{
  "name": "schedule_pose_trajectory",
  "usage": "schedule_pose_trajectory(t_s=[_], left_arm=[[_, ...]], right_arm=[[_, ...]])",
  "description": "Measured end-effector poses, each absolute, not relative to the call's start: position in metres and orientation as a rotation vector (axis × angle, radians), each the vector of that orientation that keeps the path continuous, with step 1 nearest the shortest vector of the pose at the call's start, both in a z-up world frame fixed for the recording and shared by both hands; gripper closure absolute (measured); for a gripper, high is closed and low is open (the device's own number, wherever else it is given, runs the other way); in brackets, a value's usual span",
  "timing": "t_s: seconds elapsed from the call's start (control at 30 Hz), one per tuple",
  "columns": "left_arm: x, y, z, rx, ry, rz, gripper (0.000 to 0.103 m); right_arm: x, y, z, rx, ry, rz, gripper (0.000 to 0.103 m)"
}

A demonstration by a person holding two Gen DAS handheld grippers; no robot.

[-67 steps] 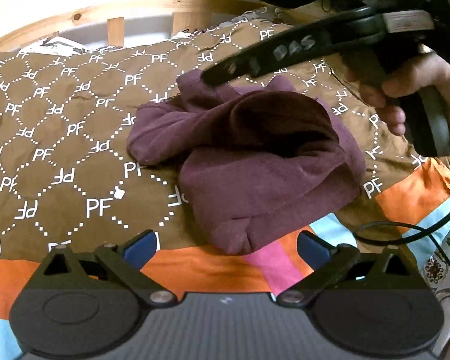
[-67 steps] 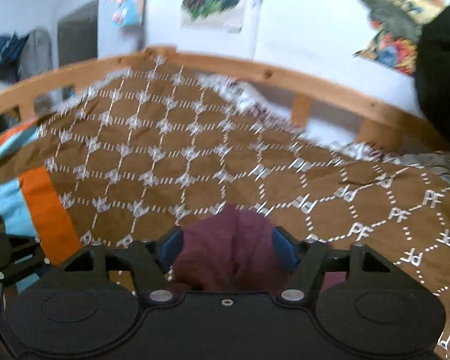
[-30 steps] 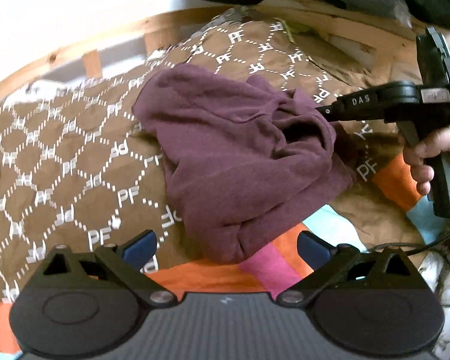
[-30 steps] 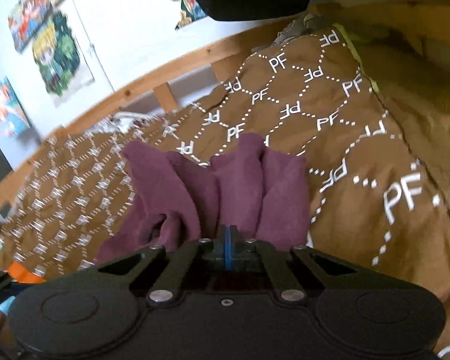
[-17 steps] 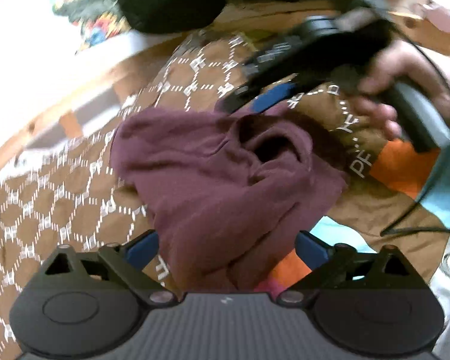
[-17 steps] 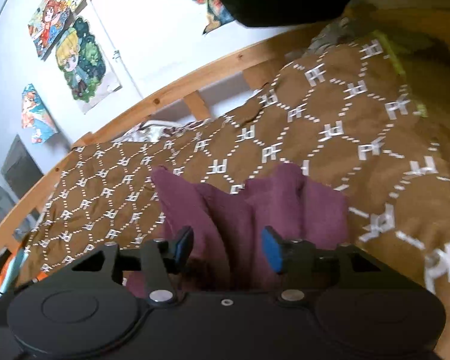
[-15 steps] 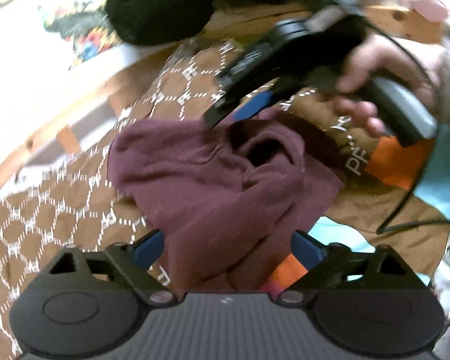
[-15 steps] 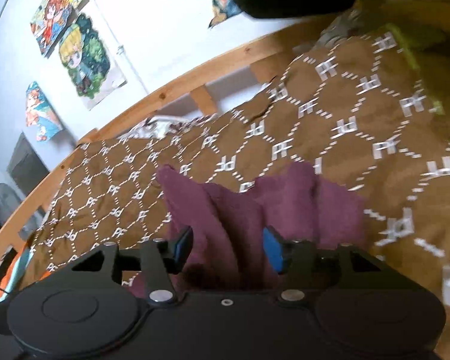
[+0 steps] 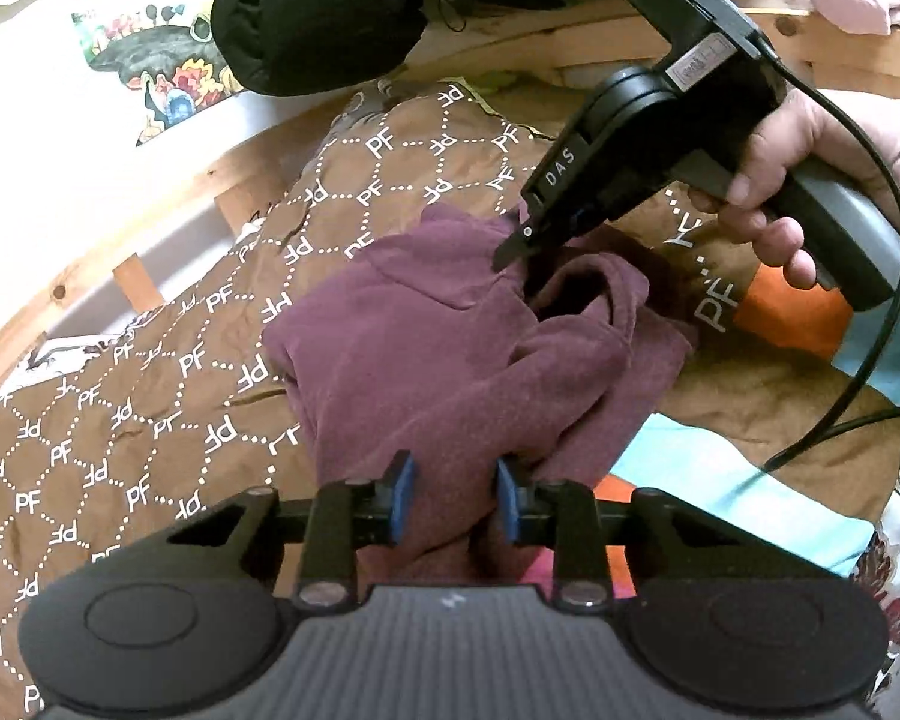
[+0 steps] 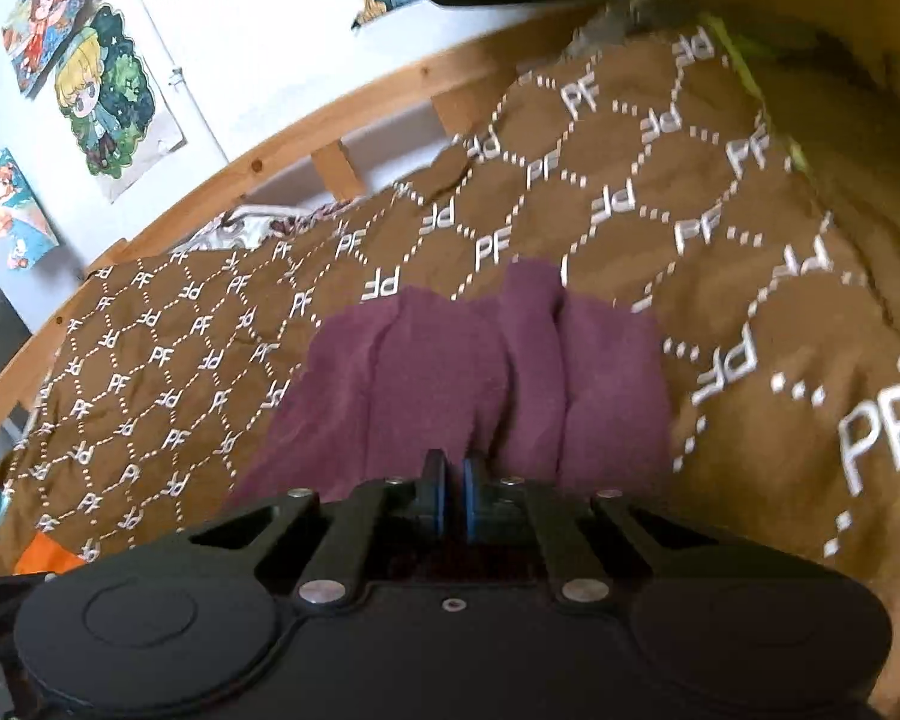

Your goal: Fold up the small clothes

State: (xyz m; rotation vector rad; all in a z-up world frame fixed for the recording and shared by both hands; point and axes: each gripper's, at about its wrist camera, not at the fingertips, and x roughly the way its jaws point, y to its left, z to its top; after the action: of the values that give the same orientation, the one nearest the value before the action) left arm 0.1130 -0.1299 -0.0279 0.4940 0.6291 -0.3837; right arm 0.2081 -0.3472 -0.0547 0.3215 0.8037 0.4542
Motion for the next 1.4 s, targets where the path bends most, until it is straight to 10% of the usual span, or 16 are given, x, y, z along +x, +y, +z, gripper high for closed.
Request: schedule_pose_trajectory(t_s=[0.13, 0.67, 1.3, 1.4], left_arm=[[0.114, -0.122, -0.025, 0.447, 0.636, -0.367, 0.076], [0.136, -0.038, -0.007, -0.021, 0.726, -0.255, 0.087], [0.131, -0.040, -0.008, 0.039, 0.722, -0.254, 0.087], [0.125, -0.047, -0.008, 0.086, 0.697, -0.263, 0.088]], right_arm=[[0.219, -0.348, -0.059, 0.410, 0.842, 0.475, 0.052], [0.219, -0.365, -0.069, 0.930, 1.043, 0.494, 0.002], [0.242, -0.336, -0.106, 1.357, 1.073, 0.449, 0.000], [0.246, -0.328, -0.092, 1.221, 1.051, 0.440, 0.017]])
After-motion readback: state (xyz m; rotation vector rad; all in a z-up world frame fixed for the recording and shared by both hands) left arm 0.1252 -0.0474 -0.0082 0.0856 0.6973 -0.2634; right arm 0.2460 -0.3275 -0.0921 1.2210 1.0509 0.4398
